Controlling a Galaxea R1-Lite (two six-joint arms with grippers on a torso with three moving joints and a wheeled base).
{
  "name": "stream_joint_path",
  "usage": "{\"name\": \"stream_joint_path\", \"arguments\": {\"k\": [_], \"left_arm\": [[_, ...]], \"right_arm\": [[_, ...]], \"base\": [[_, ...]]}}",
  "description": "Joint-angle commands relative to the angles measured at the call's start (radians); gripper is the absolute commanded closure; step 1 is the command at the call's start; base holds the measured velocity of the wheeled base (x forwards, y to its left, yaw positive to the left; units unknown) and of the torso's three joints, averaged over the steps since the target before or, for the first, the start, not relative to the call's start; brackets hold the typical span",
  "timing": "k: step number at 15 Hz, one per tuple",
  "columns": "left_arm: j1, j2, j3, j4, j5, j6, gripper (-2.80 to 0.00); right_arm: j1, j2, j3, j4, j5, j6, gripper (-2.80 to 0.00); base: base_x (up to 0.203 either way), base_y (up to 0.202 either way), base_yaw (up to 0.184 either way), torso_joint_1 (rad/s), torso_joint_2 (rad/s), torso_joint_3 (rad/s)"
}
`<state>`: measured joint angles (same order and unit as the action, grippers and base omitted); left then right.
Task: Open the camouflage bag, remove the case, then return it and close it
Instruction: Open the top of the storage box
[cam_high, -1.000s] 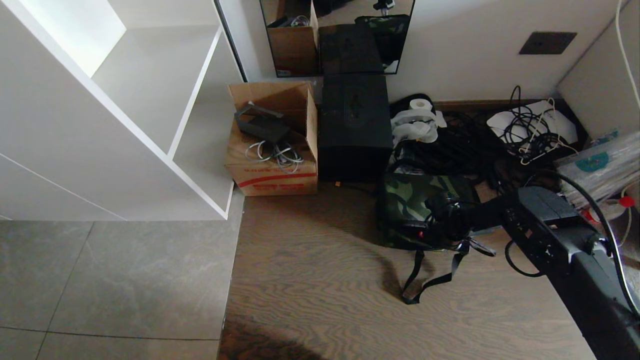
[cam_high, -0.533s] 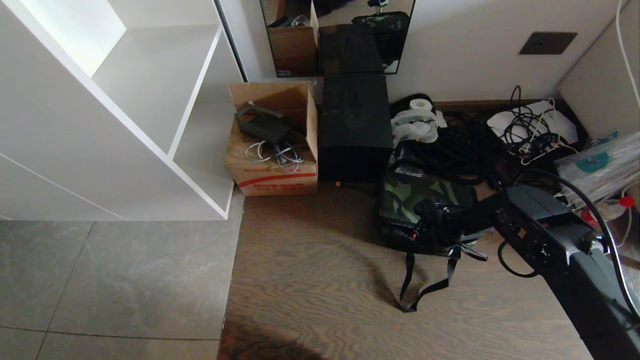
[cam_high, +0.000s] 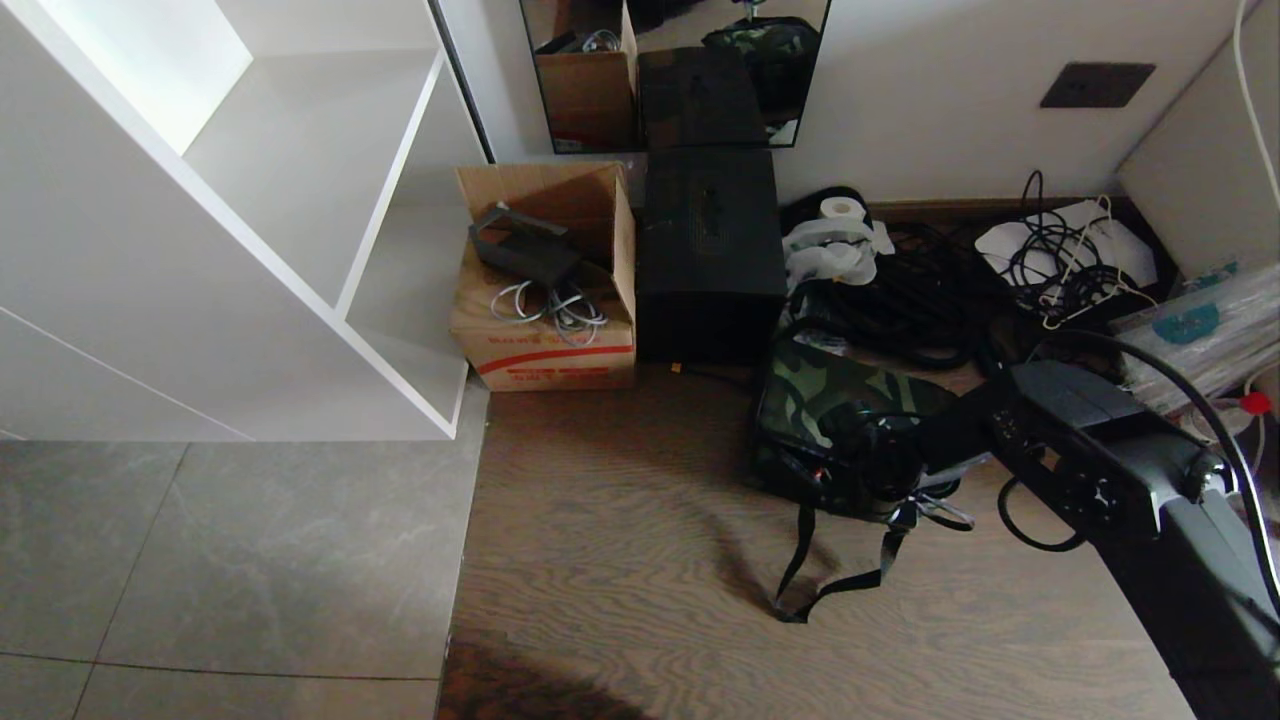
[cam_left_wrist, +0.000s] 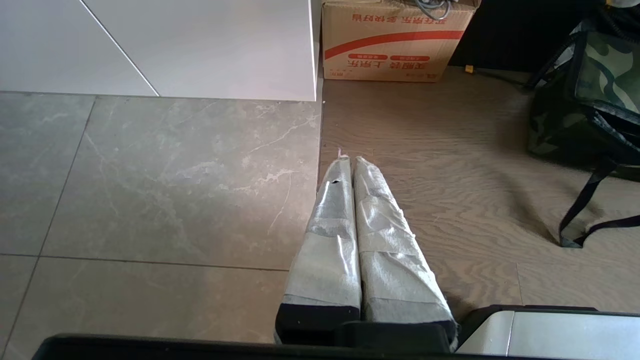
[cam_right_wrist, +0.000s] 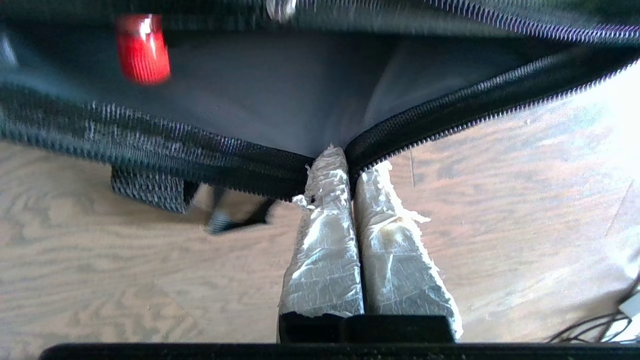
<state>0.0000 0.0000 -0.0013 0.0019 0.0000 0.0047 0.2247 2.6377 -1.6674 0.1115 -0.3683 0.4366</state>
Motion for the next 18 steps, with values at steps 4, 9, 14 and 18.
{"name": "stream_joint_path", "arguments": {"k": [4, 9, 14, 18], "left_arm": [[0.000, 0.000, 0.001, 0.001, 0.000, 0.000, 0.00], [0.000, 0.000, 0.001, 0.001, 0.000, 0.000, 0.00], [0.000, 0.000, 0.000, 0.001, 0.000, 0.000, 0.00], [0.000, 0.000, 0.000, 0.001, 0.000, 0.000, 0.00]], "right_arm": [[0.013, -0.055, 0.090, 0.001, 0.017, 0.003, 0.00], [0.035, -0.099, 0.167, 0.003, 0.059, 0.005, 0.00], [0.039, -0.111, 0.172, 0.010, 0.089, 0.011, 0.00], [0.024, -0.139, 0.156, -0.002, 0.094, 0.002, 0.00]], "base": [[0.000, 0.000, 0.000, 0.000, 0.00, 0.000], [0.000, 0.000, 0.000, 0.000, 0.00, 0.000], [0.000, 0.000, 0.000, 0.000, 0.00, 0.000], [0.000, 0.000, 0.000, 0.000, 0.00, 0.000]]}}
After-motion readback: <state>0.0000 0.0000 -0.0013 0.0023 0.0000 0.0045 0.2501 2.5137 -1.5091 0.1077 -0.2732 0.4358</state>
